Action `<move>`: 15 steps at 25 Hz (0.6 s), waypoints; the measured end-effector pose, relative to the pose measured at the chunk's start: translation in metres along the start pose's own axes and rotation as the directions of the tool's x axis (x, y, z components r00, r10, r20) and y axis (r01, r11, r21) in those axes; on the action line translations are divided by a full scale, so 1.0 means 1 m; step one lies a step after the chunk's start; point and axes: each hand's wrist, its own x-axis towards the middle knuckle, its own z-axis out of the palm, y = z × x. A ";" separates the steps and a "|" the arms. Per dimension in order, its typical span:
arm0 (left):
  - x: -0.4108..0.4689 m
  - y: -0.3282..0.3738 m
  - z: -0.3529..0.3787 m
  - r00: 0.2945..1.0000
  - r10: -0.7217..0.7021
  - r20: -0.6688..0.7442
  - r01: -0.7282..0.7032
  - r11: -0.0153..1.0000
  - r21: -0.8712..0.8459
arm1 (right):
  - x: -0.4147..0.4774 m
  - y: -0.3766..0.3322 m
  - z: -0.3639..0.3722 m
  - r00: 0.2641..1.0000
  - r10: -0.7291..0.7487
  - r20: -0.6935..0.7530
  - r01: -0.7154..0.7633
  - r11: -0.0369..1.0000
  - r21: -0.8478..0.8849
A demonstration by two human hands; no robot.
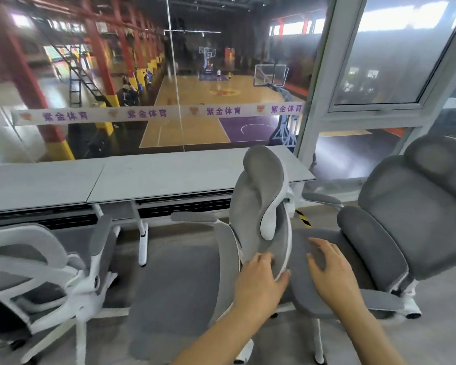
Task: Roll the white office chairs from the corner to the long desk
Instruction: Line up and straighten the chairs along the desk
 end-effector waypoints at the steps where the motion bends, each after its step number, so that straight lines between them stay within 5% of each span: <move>1: 0.000 0.005 0.012 0.999 -0.033 -0.021 0.033 0.999 0.006 | 0.006 0.009 -0.002 0.999 -0.019 0.039 0.019 1.000 0.001; 8: 0.009 0.039 0.063 0.942 -0.228 -0.245 0.286 0.929 0.235 | 0.023 0.058 -0.024 0.965 -0.112 0.235 0.116 0.993 -0.004; 15: -0.045 0.014 0.052 0.958 -0.166 -0.234 0.227 0.936 0.268 | 0.030 0.049 -0.025 0.936 -0.167 0.311 0.171 0.985 0.016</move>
